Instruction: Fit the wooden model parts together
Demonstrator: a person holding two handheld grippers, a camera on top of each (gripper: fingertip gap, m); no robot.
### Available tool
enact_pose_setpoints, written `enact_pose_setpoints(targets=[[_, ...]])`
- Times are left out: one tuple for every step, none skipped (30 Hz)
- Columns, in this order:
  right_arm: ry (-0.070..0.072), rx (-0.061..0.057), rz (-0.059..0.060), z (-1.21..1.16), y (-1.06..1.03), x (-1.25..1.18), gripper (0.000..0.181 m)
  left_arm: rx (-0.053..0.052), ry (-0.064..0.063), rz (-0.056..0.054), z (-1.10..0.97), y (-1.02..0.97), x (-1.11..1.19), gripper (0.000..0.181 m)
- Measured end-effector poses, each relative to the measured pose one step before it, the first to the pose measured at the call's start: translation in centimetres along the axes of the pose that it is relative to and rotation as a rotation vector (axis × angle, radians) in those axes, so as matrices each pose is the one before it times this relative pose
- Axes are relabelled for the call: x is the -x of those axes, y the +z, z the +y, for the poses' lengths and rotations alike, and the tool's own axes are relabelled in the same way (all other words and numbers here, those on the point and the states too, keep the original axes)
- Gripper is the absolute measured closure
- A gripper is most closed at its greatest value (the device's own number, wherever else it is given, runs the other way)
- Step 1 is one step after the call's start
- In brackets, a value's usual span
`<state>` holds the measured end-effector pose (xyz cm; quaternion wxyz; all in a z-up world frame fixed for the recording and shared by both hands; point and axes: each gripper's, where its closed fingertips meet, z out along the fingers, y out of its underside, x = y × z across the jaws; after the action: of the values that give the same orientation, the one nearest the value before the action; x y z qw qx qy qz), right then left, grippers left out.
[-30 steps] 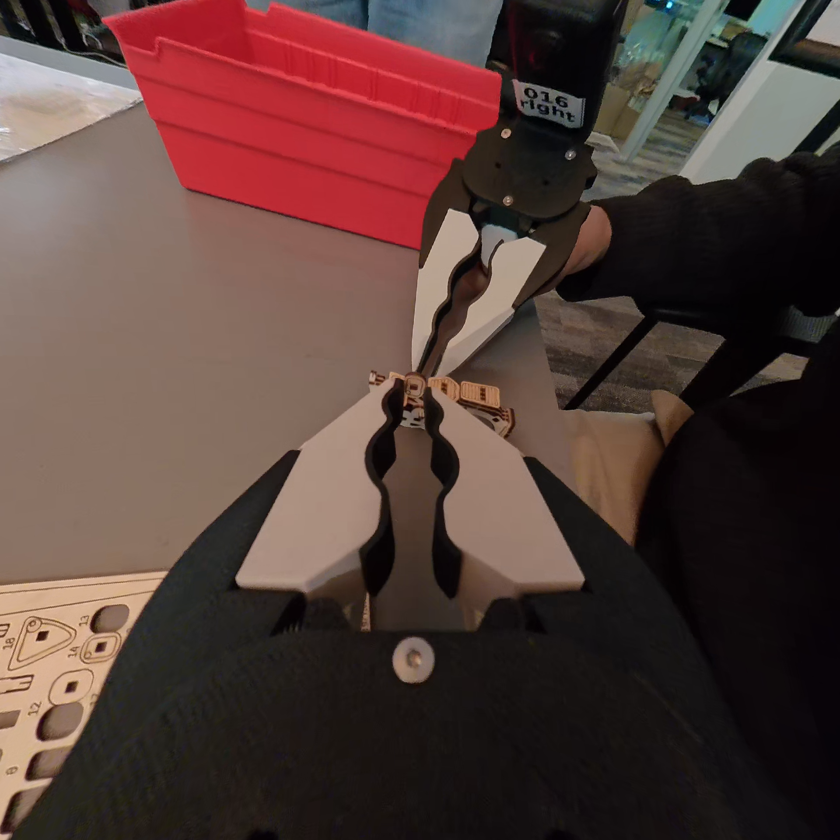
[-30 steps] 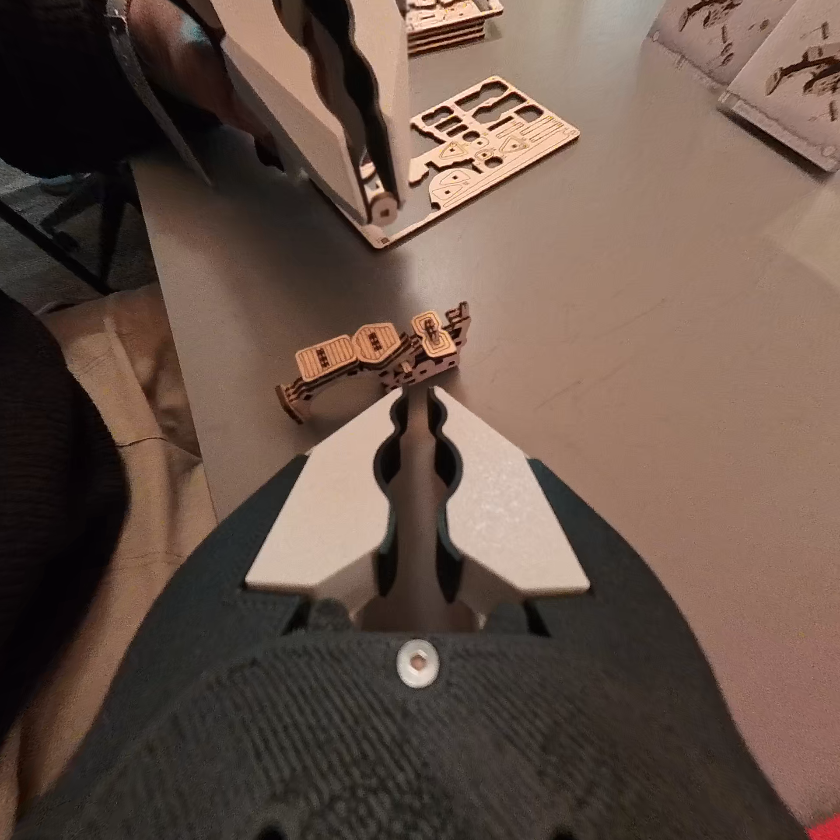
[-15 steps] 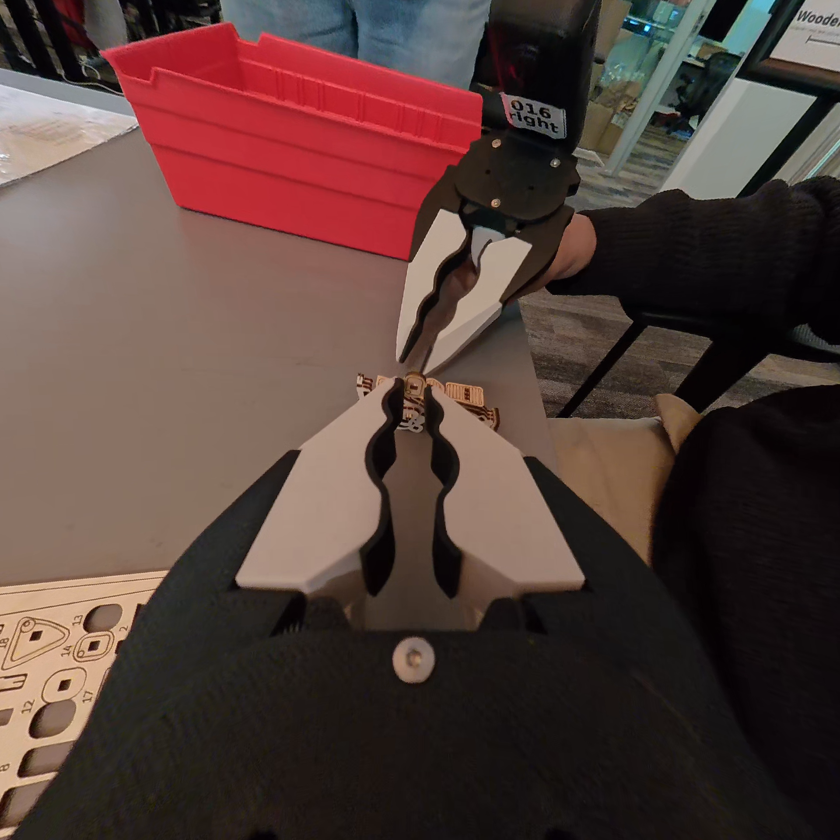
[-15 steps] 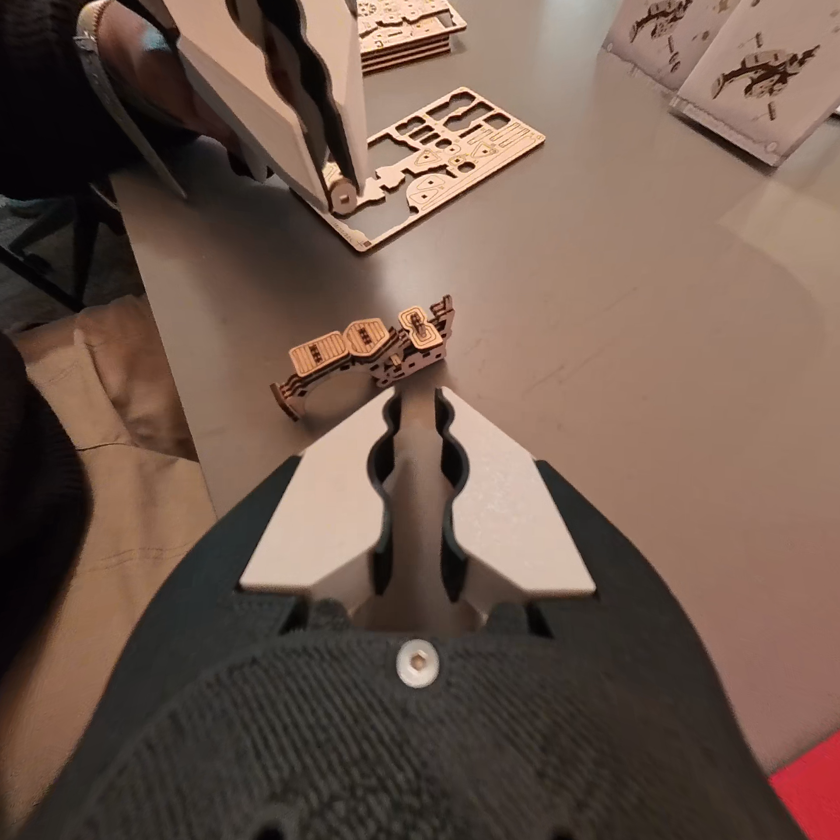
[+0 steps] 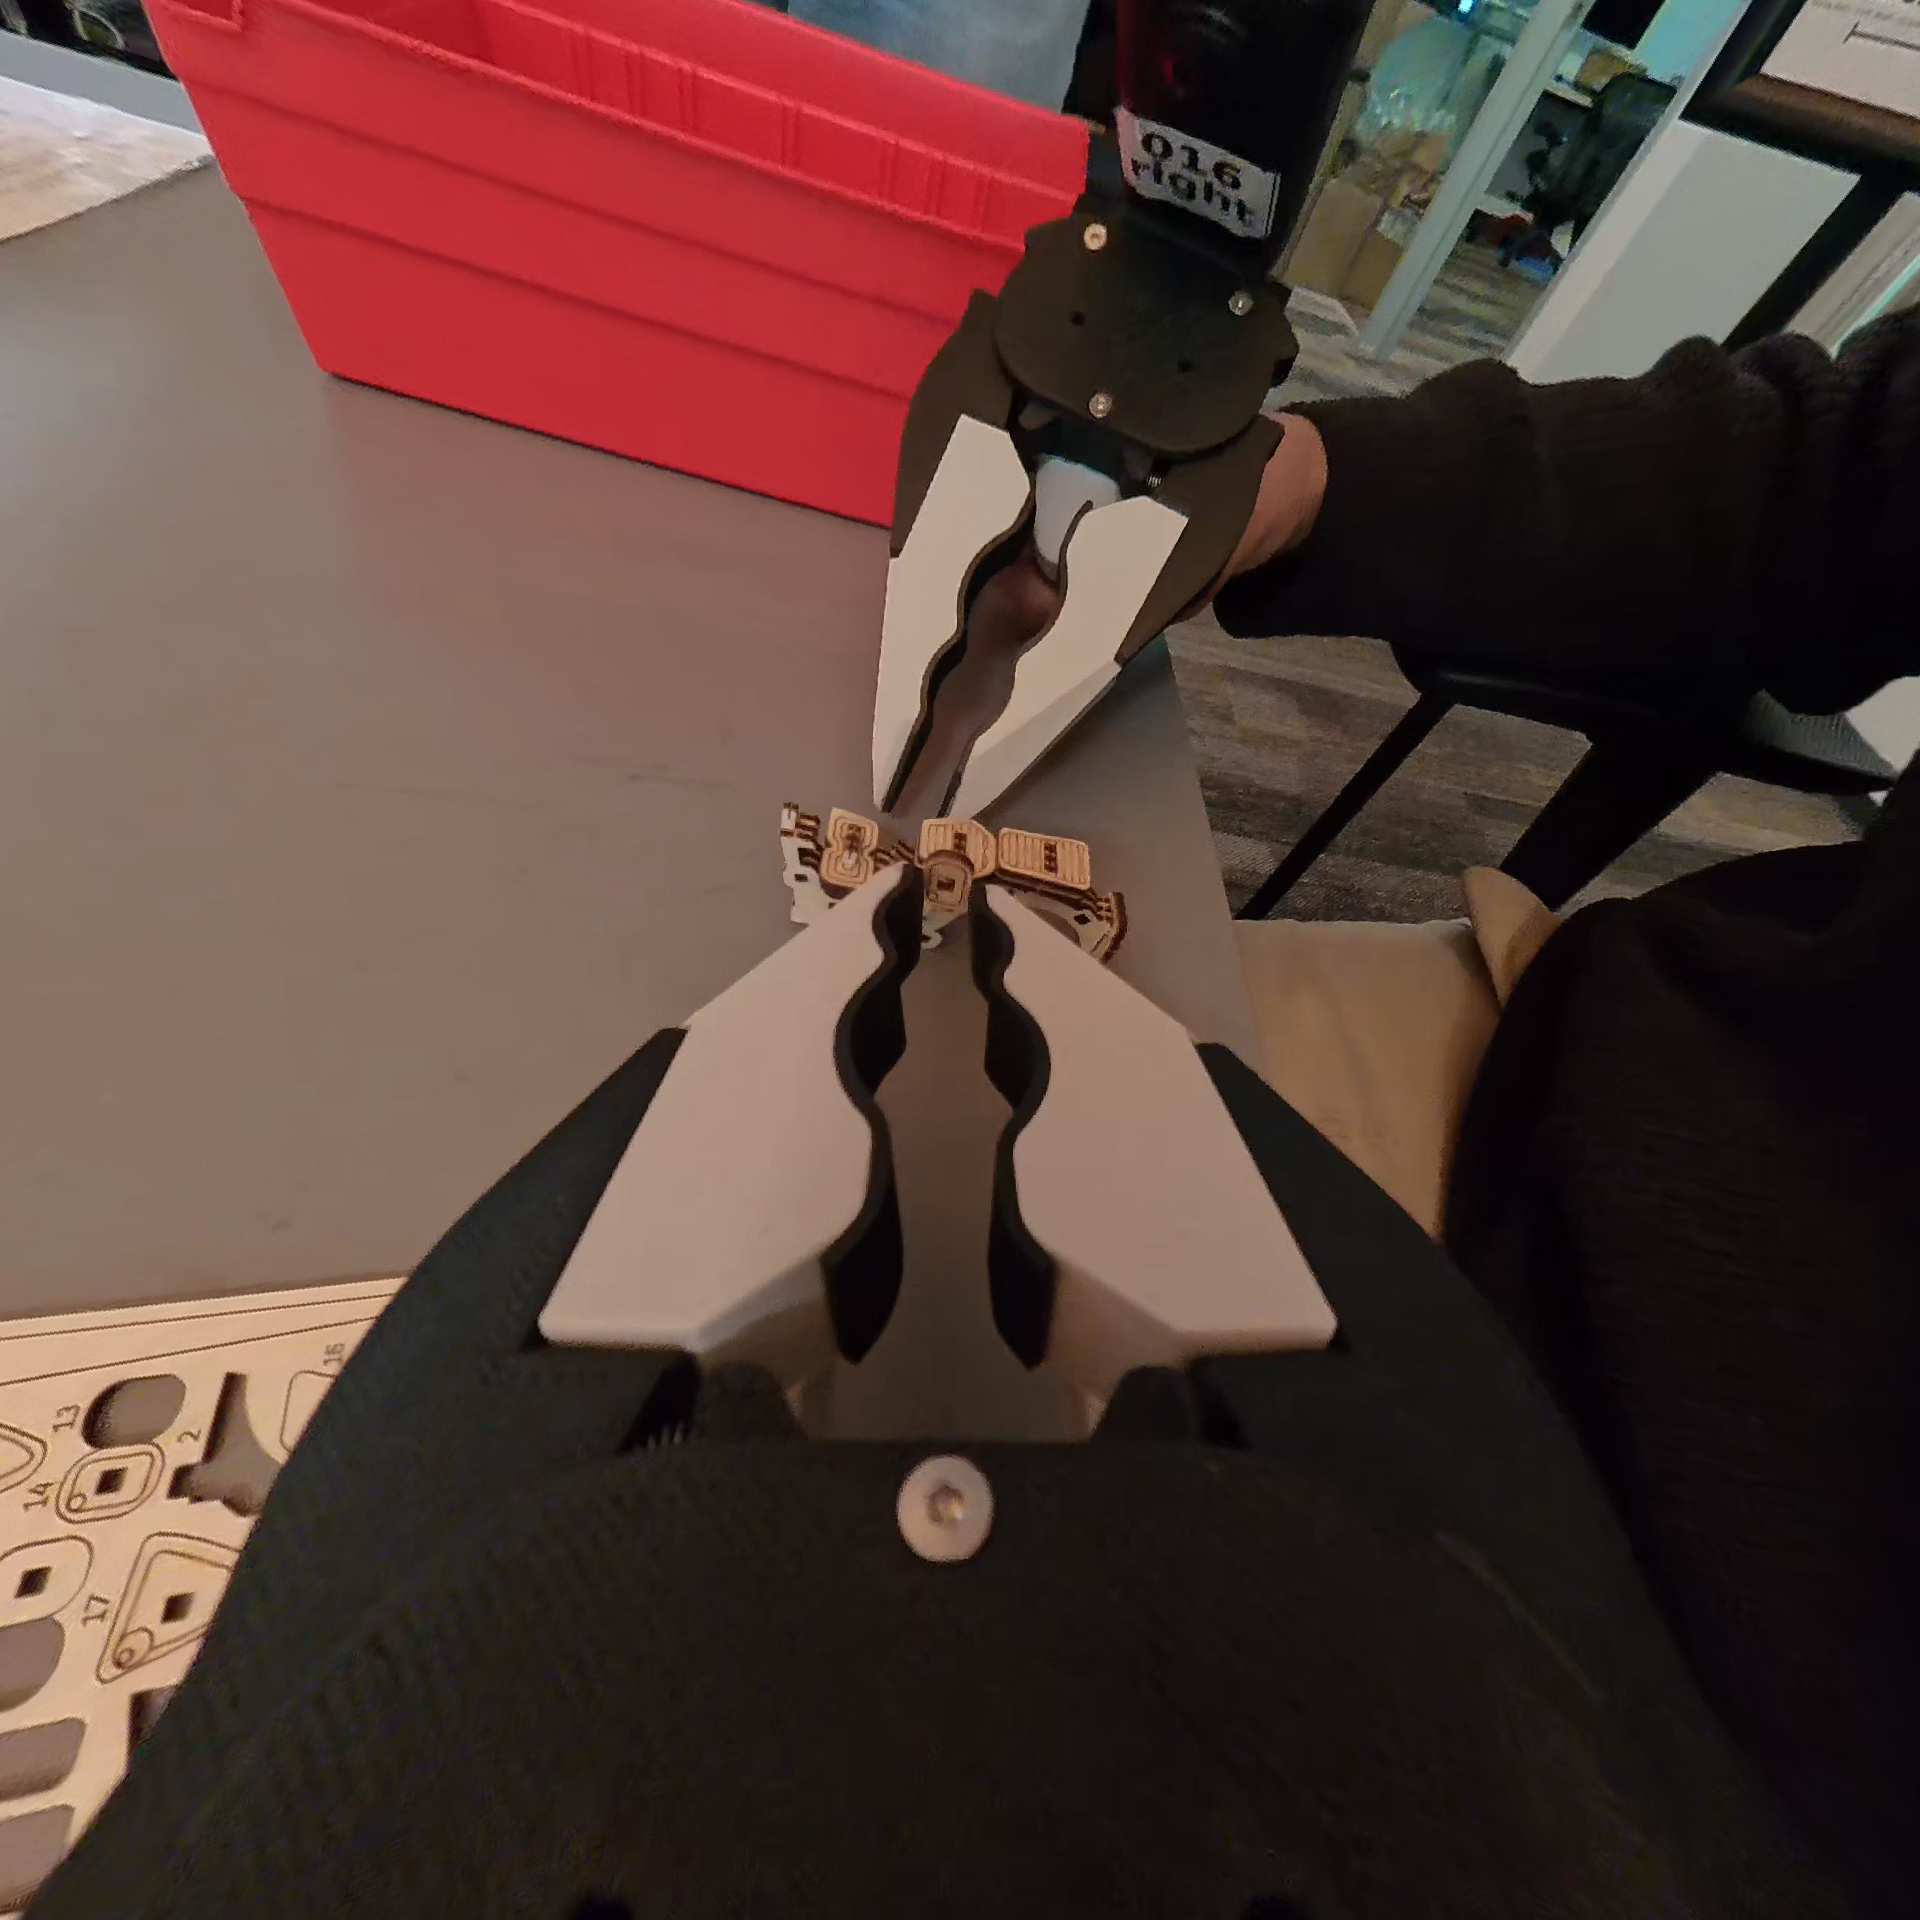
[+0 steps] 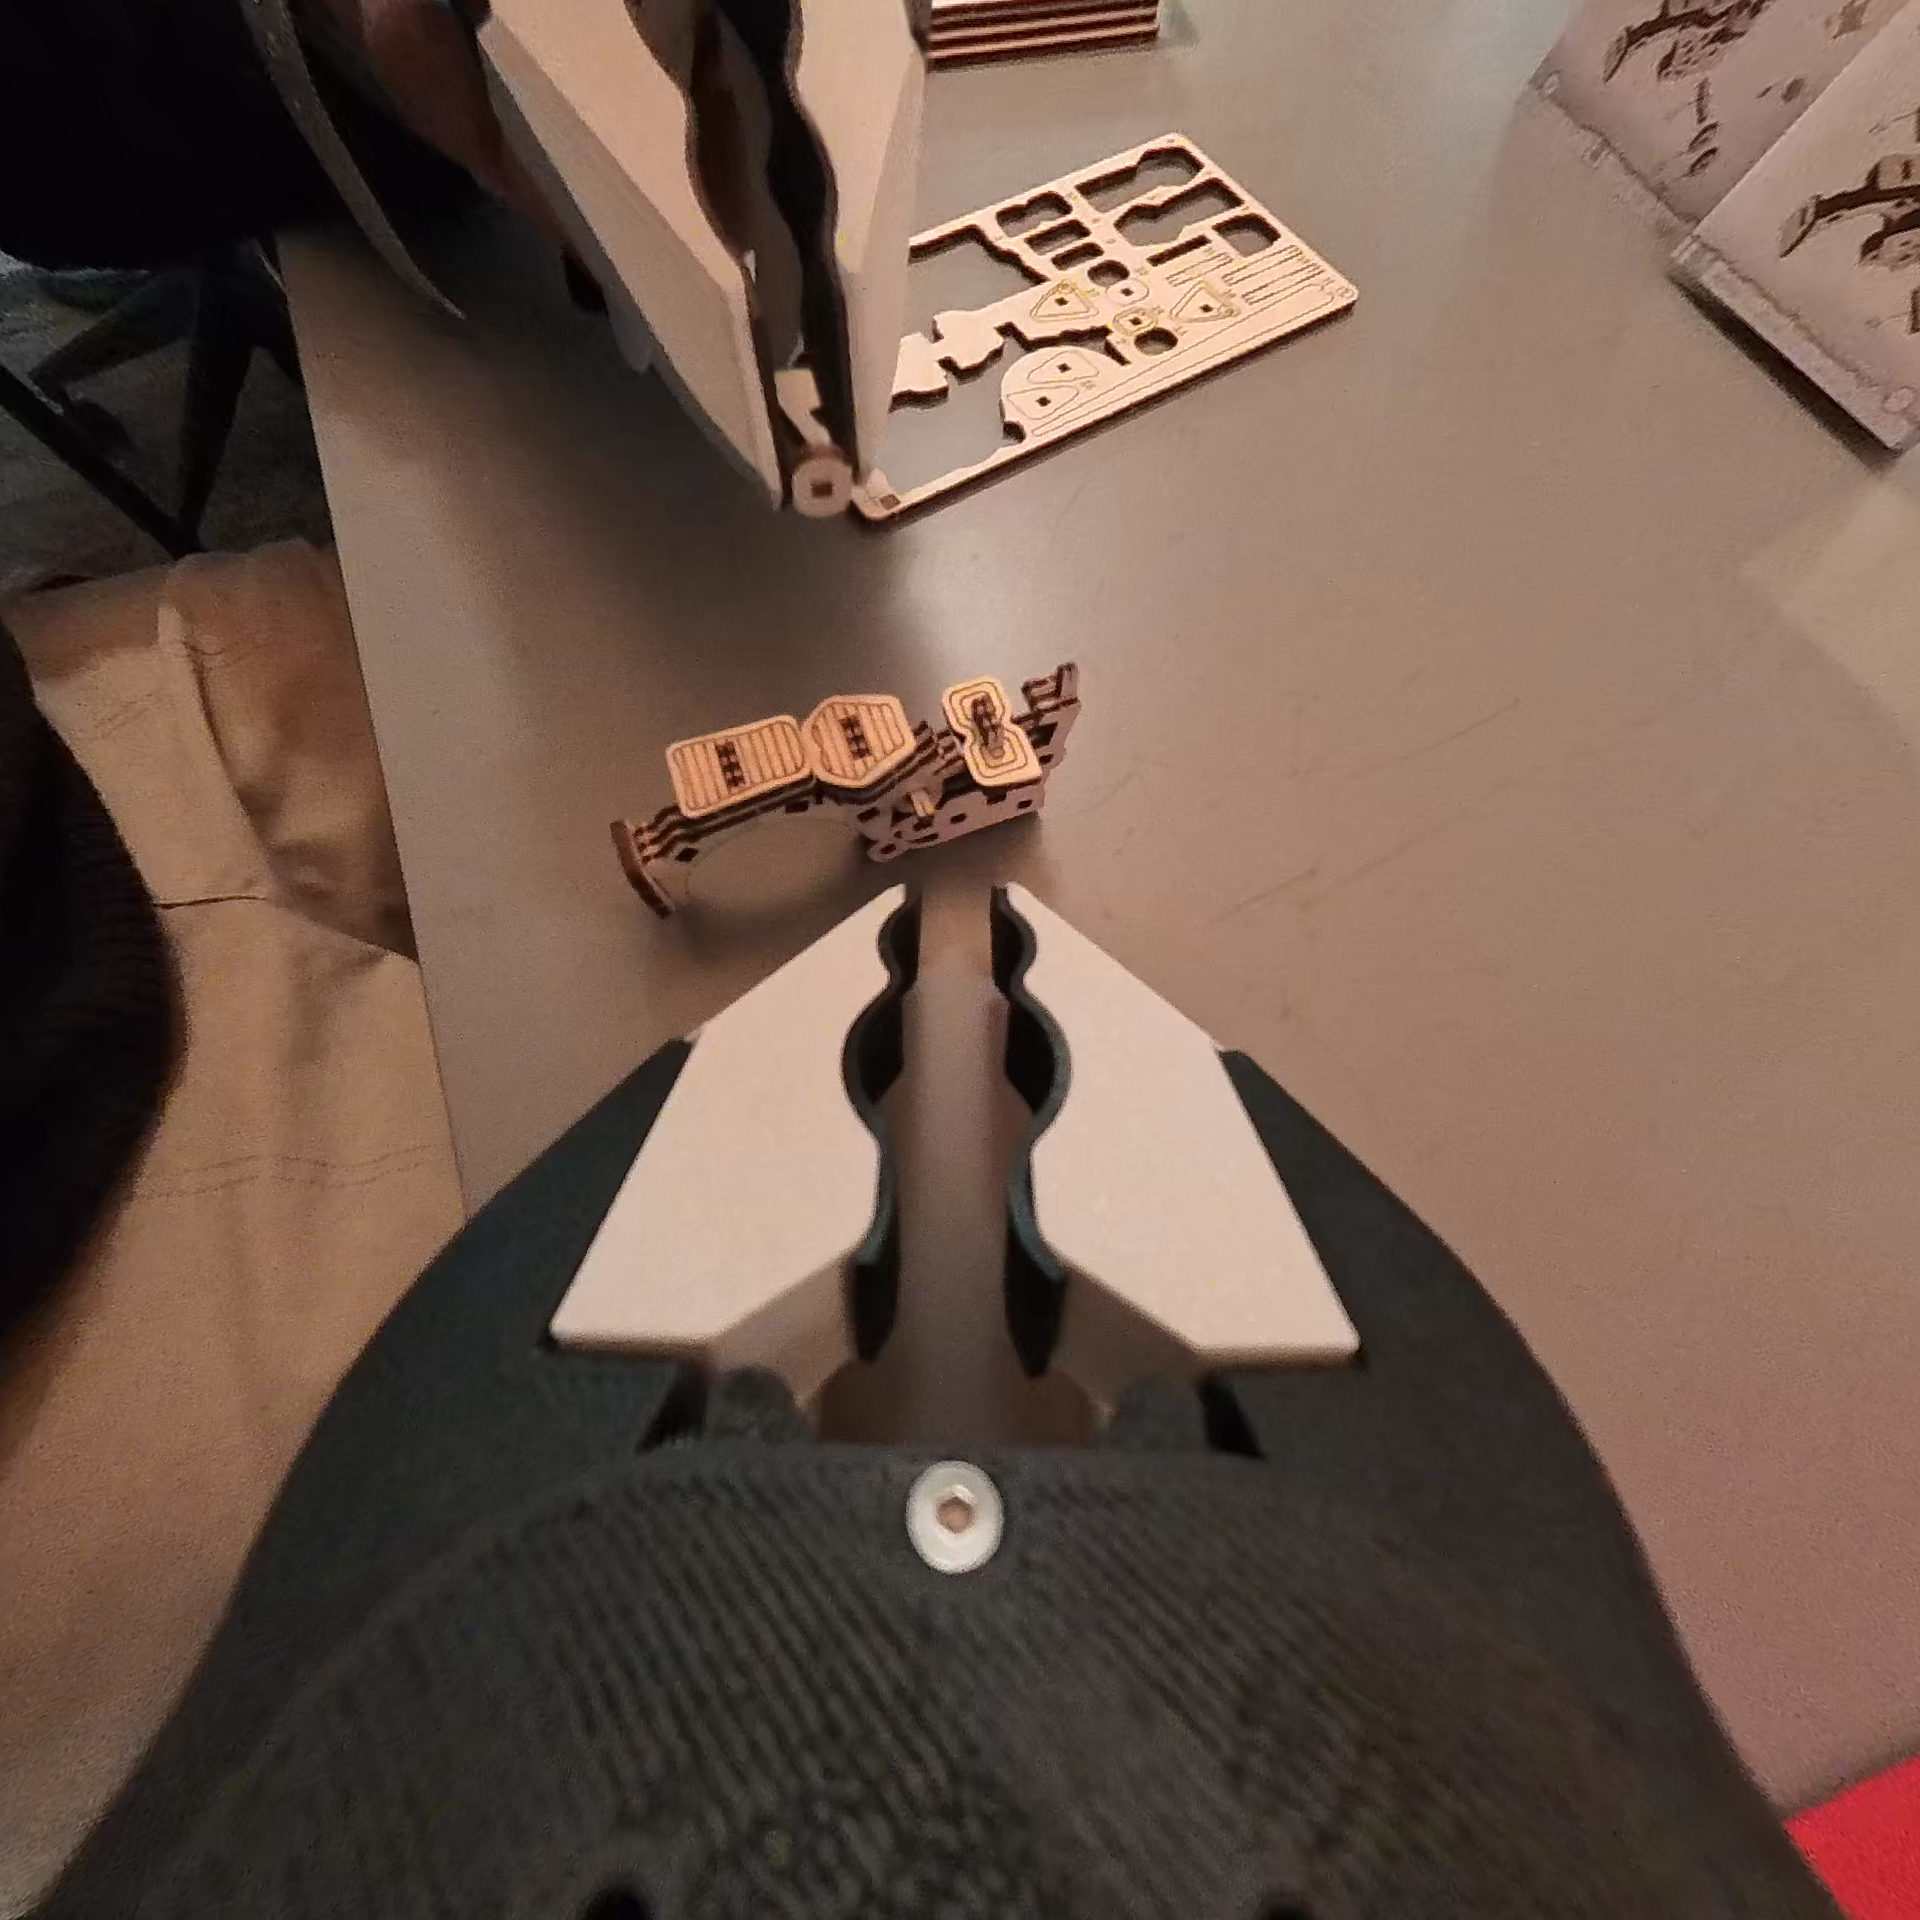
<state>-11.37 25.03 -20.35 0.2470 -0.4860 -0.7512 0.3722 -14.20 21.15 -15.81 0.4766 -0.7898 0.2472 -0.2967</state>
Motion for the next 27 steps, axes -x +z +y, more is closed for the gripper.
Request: enact_pose_setpoints(targets=[[-0.0044,0.0002,-0.0034,-0.087,-0.066,0.047,0.169,0.0089,0.0016,-0.0041,0.149,0.128,-0.028,0.175],[-0.0053,-0.0043,-0.0013,-0.131,-0.076,0.009,0.17,0.0108,0.003,-0.0047,0.201,0.156,-0.016,0.175],[-0.0038,-0.0076,-0.006,-0.15,-0.04,0.046,0.17,0.0131,0.0035,-0.0035,0.248,0.186,-0.002,0.175],[-0.0011,-0.0104,-0.0105,-0.173,0.008,0.111,0.17,0.0134,0.0021,-0.0019,0.262,0.231,0.007,0.175],[0.0004,-0.0138,-0.011,-0.194,0.062,0.102,0.171,0.0125,-0.001,0.0009,0.246,0.249,0.012,0.174],[0.0008,-0.0178,-0.0139,-0.204,0.072,0.178,0.173,0.0097,-0.0063,0.0012,0.162,0.221,0.044,0.174],[0.0009,-0.0138,-0.0142,-0.145,0.057,0.178,0.174,0.0077,-0.0122,-0.0014,0.056,0.148,0.14,0.174],[0.0002,-0.0044,-0.0044,-0.061,0.01,0.028,0.174,-0.0057,-0.0152,0.0005,-0.121,0.054,0.133,0.174],[-0.0005,-0.0039,0.0,-0.061,-0.02,-0.052,0.174,-0.0079,-0.0242,-0.0039,-0.124,0.028,0.253,0.175],[0.0019,-0.0051,-0.0031,-0.077,-0.033,-0.027,0.174,-0.0009,-0.0295,0.002,-0.011,0.061,0.218,0.175],[0.0056,-0.002,-0.0035,-0.025,-0.014,-0.045,0.173,0.0052,-0.0293,0.0082,0.067,0.07,0.168,0.174],[0.0072,0.0004,-0.0037,-0.006,0.024,-0.06,0.172,0.0031,-0.0263,0.0088,0.042,0.047,0.148,0.175],[0.0065,0.0009,-0.0041,-0.009,0.035,-0.067,0.172,0.0004,-0.0236,0.0081,0.014,0.027,0.114,0.175],[0.0043,0.0007,-0.0058,-0.017,0.045,-0.02,0.172,0.0002,-0.0178,0.011,0.019,0.03,-0.008,0.175],[0.0021,0.0008,-0.005,-0.031,0.05,-0.02,0.172,0.0017,-0.0106,0.0103,0.048,0.043,-0.078,0.175],[0.0007,0.0017,-0.003,-0.007,0.067,-0.032,0.172,0.0019,-0.0036,0.0036,0.042,0.027,-0.048,0.175],[-0.0011,0.0025,-0.0053,-0.009,0.08,-0.014,0.172,0.0013,0.0048,-0.0006,0.021,0.008,-0.055,0.175],[-0.003,0.0011,-0.0079,-0.034,0.081,0.023,0.172,0.0009,0.0089,-0.0028,0.013,0.012,-0.066,0.175],[-0.0042,-0.0015,-0.0065,-0.088,0.071,-0.008,0.173,0.0011,0.0101,-0.0038,0.019,0.012,-0.057,0.174],[-0.005,-0.0031,-0.0072,-0.114,0.067,-0.021,0.173,0.0012,0.0096,-0.0029,0.019,0.01,-0.073,0.174],[-0.005,-0.0021,-0.0109,-0.097,0.057,0.043,0.173,0.0014,0.0075,-0.0016,0.026,0.007,-0.065,0.174],[-0.0038,0.0014,-0.0131,-0.037,0.071,0.087,0.174,0.0009,0.0047,-0.0001,0.012,0.003,-0.057,0.174],[-0.0027,0.0055,-0.0122,0.055,0.062,0.078,0.174,0.0001,0.0014,-0.0002,0.029,-0.021,-0.025,0.174],[-0.0038,0.0079,-0.0074,0.11,0.053,0.05,0.174,-0.0019,-0.0002,0.0001,-0.005,-0.04,-0.016,0.175],[-0.0059,0.0075,-0.0009,0.111,0.05,-0.014,0.174,-0.0023,-0.001,0.001,-0.015,-0.046,-0.015,0.174],[-0.0058,0.0049,0.0014,0.071,0.02,-0.031,0.175,-0.0022,-0.0021,0.002,-0.002,-0.04,-0.015,0.175],[-0.0035,0.0023,-0.0016,0.035,0.019,0.039,0.175,-0.001,-0.0031,0.0025,0.006,-0.027,-0.007,0.174]])
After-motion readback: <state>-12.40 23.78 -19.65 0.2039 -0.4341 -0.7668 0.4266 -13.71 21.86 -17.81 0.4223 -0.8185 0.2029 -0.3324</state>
